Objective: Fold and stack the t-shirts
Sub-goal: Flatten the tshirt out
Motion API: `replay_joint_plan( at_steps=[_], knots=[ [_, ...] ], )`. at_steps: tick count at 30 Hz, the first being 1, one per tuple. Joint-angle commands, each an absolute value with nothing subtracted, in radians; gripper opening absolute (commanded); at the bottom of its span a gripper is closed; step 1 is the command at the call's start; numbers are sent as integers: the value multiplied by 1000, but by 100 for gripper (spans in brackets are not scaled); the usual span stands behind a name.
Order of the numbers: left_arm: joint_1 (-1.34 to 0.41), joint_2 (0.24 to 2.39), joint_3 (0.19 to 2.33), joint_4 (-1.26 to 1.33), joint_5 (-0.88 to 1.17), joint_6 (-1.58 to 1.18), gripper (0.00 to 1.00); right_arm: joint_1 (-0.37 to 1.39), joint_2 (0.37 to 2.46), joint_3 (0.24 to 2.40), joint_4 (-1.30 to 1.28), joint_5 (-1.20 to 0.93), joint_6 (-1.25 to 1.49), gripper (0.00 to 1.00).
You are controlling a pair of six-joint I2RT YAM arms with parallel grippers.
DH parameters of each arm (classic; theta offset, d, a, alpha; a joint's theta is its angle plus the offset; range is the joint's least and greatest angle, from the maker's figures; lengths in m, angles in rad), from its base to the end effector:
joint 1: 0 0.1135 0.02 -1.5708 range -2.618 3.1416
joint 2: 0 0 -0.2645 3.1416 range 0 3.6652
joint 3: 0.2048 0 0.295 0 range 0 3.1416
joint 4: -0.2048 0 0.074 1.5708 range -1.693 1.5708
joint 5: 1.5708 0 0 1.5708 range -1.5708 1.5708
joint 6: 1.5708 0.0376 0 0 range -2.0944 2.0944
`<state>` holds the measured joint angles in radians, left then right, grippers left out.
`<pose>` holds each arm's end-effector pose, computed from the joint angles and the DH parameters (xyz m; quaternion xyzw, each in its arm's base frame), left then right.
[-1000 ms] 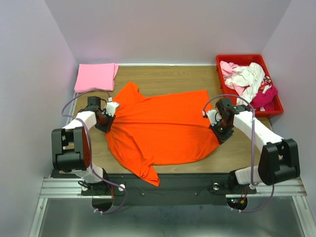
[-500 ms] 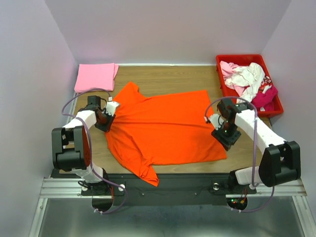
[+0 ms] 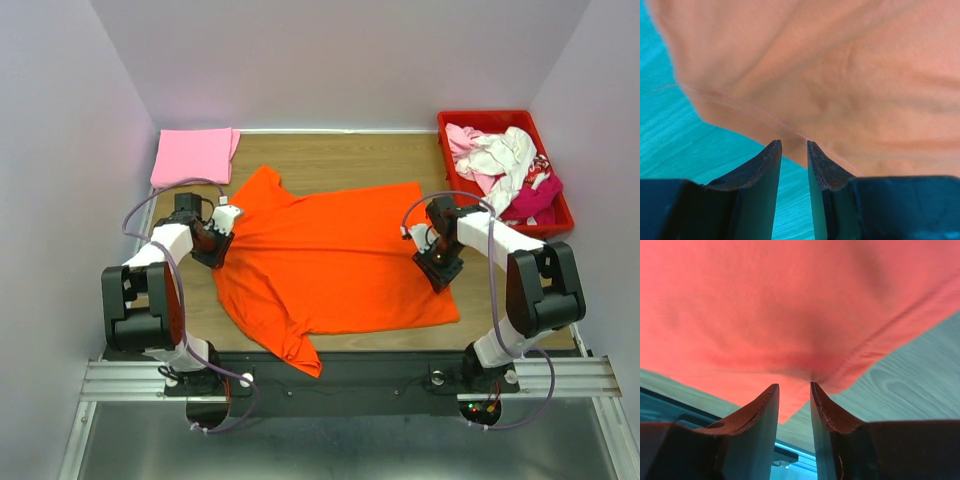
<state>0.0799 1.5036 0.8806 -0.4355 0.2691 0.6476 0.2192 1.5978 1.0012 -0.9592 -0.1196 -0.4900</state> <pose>0.3256 0.0160 0.1615 0.3011 0.9107 -0.0320 0.2808 0.2933 0.0699 0.1539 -0.3470 0.9359 0.0582 0.0155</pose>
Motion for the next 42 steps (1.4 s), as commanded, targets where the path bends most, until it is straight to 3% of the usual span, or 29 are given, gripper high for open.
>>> replay_joint_plan(
  at_steps=[1, 8, 18, 30, 37, 42],
  knots=[
    [77, 1438, 835, -526, 394, 698, 38, 219, 1586, 966, -873, -120, -485, 37],
    [57, 1264, 798, -646, 443, 808, 38, 221, 1578, 948, -865, -100, -494, 36],
    [-100, 1324, 695, -608, 266, 874, 40, 221, 1617, 940, -857, -68, -511, 37],
    [-120, 1335, 526, -551, -149, 997, 40, 221, 1623, 842, -842, 69, -598, 38],
    [-118, 1203, 563, -675, -132, 1057, 42, 222, 1528, 886, -949, -7, -649, 43],
    [-120, 1201, 838, -785, 84, 1045, 43, 222, 1503, 1058, -979, -150, -592, 45]
  ],
)
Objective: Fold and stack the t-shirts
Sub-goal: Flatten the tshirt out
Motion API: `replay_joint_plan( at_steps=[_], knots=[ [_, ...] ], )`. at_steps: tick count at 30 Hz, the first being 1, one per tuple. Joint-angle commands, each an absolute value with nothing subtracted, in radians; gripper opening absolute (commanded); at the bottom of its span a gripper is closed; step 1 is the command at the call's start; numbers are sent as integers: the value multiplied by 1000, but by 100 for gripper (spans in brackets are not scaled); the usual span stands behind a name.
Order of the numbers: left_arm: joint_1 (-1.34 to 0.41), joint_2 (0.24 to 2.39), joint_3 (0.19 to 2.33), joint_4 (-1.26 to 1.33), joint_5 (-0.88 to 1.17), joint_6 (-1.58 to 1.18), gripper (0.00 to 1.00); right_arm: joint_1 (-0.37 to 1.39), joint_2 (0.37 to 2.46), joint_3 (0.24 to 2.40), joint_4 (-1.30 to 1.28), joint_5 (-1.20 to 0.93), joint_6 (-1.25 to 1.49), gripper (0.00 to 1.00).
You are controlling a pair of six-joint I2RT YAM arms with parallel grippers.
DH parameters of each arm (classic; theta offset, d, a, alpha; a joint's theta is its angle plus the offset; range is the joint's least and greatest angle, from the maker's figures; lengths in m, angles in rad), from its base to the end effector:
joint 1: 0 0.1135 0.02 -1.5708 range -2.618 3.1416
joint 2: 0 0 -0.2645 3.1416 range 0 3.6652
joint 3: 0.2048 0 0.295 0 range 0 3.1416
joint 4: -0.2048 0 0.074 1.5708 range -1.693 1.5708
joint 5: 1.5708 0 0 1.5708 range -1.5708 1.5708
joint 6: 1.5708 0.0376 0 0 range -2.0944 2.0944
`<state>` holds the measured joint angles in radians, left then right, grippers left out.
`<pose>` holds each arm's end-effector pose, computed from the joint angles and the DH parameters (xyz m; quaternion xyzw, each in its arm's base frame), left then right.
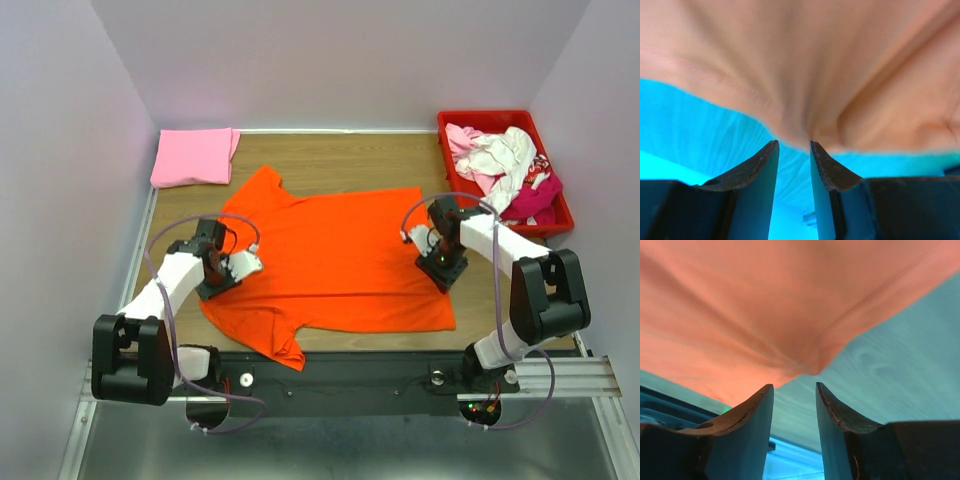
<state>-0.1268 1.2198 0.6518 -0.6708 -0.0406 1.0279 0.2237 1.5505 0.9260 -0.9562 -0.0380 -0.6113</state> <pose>0.2394 -0.0290 0.1516 0.5354 0.8281 0.0900 0.1400 0.2756 0.0642 0.1462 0.4053 -0.9140 -0.0196 0.0012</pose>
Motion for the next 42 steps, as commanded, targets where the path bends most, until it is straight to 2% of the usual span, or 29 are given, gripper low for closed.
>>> replay_joint_plan(
  at_steps=[1, 6, 14, 18, 23, 27, 33, 35, 38, 42],
  knots=[
    [-120, 1225, 877, -795, 156, 1032, 43, 222, 1518, 1084, -977, -184, -581, 46],
    [-118, 1354, 1025, -677, 232, 913, 43, 222, 1643, 1206, -942, -203, -520, 45],
    [-115, 1586, 1040, -486, 201, 808, 40, 222, 1810, 1218, -839, -178, -494, 43],
    [-103, 1583, 935, -477, 172, 834, 37, 221, 1813, 1160, -834, -167, -520, 43],
    [-78, 1468, 763, -531, 153, 905, 34, 222, 1723, 1043, -876, -202, -566, 43],
    [-75, 1391, 739, -597, 172, 931, 33, 224, 1652, 1040, -980, -297, -613, 43],
    [-75, 1477, 1096, -680, 391, 856, 40, 222, 1631, 1212, -1003, -379, -562, 47],
    [-75, 1563, 1330, -615, 451, 749, 44, 221, 1689, 1313, -964, -388, -522, 47],
    [-75, 1662, 1487, -494, 482, 635, 47, 219, 1802, 1466, -904, -406, -471, 47],
    [-75, 1931, 1797, -430, 488, 467, 48, 221, 1945, 1684, -841, -462, -335, 45]
  ],
)
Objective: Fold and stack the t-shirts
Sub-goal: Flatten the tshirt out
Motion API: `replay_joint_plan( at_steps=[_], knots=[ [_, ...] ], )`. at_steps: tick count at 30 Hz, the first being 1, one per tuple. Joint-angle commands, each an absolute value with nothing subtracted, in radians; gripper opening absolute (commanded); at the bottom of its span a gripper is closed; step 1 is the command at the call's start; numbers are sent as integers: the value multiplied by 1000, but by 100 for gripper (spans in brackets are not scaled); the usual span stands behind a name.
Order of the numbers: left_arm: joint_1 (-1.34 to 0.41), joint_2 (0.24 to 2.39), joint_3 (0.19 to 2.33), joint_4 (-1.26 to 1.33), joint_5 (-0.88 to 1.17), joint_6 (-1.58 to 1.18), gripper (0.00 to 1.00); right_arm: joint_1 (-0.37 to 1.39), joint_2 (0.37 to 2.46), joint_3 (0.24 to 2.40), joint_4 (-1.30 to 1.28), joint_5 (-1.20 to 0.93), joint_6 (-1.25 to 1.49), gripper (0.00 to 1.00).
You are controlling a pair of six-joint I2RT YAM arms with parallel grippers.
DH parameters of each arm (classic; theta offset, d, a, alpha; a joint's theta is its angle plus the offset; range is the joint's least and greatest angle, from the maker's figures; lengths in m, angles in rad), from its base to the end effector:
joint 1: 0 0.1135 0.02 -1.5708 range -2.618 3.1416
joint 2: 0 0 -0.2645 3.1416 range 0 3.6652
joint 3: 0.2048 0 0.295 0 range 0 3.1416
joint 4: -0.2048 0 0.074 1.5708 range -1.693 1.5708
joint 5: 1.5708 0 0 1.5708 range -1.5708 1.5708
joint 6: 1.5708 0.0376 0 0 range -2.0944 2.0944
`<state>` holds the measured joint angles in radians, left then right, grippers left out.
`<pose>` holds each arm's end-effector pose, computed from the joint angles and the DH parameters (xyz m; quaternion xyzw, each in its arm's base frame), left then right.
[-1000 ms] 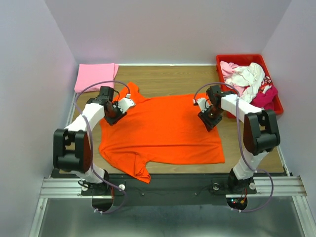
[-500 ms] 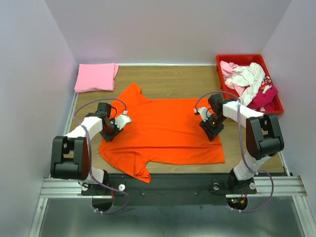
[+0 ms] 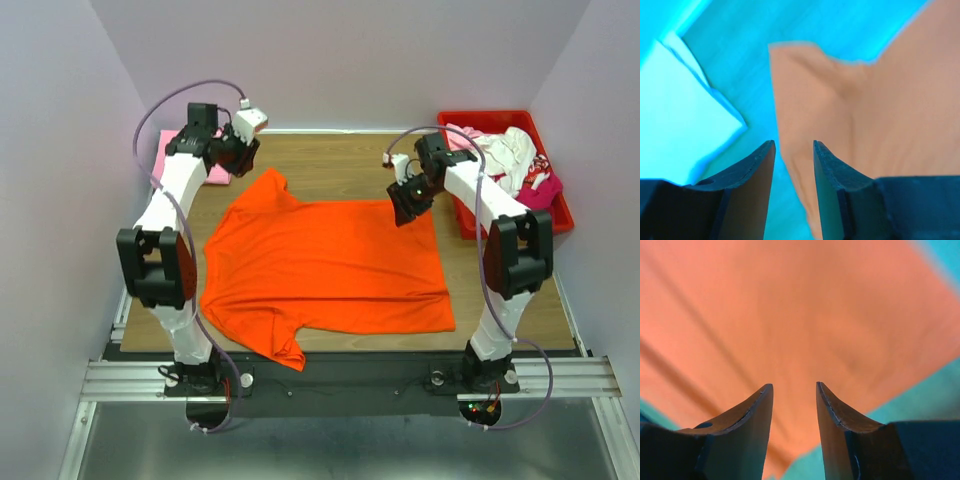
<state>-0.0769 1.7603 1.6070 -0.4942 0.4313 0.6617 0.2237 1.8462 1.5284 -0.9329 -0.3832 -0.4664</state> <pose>0.4482 -0.0503 0.3232 0.4046 0.7812 -0.0580 0.4719 0.4057 0.1067 0.2314 -0.3564 0.9018 0.1677 0.1781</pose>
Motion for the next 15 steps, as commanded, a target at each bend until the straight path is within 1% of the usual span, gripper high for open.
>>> replay_joint_plan(
  at_steps=[1, 2, 3, 5, 6, 9, 12, 13, 15],
  knots=[
    [-75, 1977, 1843, -416, 486, 448, 48, 221, 1975, 1721, -832, -471, -312, 45],
    [-75, 2056, 1885, -408, 485, 433, 49, 221, 2017, 1759, -812, -479, -272, 45],
    [-75, 2092, 1946, -394, 482, 392, 49, 221, 2041, 1817, -801, -477, -258, 45],
    [-77, 2187, 1995, -361, 468, 364, 52, 221, 2109, 1873, -782, -453, -232, 46],
    [-77, 2216, 2047, -360, 468, 357, 53, 221, 2127, 1922, -779, -433, -229, 47],
    [-75, 2310, 2117, -356, 460, 341, 55, 219, 2190, 1974, -765, -367, -236, 48],
    [-78, 2359, 2125, -338, 446, 333, 57, 201, 2221, 1993, -750, -324, -239, 50],
    [-78, 2368, 2125, -327, 442, 331, 58, 195, 2226, 1997, -747, -304, -239, 53],
    [-78, 2391, 2125, -322, 439, 334, 58, 164, 2233, 2003, -747, -295, -248, 55]
  ],
)
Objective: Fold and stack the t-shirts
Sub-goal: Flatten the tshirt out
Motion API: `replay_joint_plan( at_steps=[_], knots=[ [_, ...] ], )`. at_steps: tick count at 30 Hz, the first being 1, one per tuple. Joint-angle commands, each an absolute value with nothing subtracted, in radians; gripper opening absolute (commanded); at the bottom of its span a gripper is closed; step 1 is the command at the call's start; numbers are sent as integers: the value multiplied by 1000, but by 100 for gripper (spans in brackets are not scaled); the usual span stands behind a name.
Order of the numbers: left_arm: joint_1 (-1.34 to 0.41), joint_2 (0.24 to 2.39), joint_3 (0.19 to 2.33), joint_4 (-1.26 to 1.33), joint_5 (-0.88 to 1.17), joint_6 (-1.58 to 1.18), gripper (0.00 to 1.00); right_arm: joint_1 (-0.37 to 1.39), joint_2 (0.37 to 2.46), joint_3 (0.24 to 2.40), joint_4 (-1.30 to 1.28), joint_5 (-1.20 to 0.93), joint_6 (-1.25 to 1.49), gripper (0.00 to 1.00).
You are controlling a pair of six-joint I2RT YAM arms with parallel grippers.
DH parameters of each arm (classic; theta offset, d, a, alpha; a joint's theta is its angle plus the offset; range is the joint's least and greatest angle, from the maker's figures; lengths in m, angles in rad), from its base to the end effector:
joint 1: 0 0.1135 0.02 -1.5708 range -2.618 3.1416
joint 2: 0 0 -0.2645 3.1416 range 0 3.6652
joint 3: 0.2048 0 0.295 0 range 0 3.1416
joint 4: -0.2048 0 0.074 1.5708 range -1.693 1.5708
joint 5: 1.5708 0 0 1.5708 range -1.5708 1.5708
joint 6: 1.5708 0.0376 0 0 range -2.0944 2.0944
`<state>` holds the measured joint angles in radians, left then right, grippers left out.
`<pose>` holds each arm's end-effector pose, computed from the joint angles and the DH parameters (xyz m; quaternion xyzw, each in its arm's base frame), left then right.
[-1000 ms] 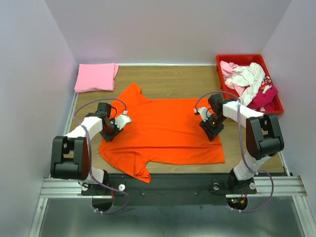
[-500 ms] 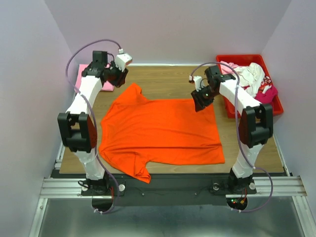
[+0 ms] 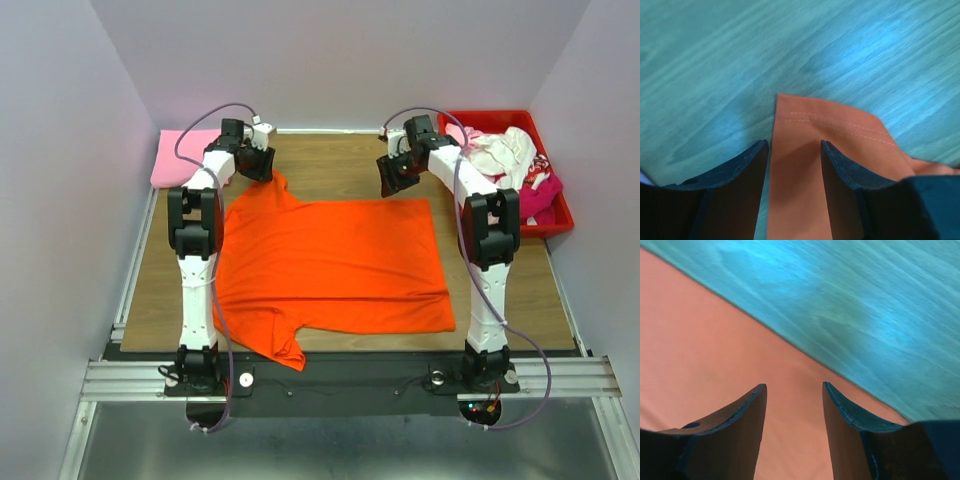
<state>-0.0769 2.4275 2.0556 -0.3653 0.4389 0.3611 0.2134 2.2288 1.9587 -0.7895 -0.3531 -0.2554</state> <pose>0.5878 -0.0613 0.1650 0.2799 0.8520 -0.1411 0.4193 0.5148 0.1249 0.2082 -0.2644 0.9161 0.1647 0.2524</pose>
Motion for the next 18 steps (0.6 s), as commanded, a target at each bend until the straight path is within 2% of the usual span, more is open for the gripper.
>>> replay_joint_plan(
  at_steps=[1, 10, 18],
  knots=[
    [-78, 2395, 2126, -319, 437, 336, 58, 155, 2238, 2008, -746, -285, -253, 55],
    [-89, 2456, 2169, -324, 419, 356, 58, 78, 2237, 1947, -747, -204, -321, 58],
    [-115, 2483, 2191, -333, 407, 370, 58, 43, 2246, 1898, -747, -199, -350, 56]
  ],
)
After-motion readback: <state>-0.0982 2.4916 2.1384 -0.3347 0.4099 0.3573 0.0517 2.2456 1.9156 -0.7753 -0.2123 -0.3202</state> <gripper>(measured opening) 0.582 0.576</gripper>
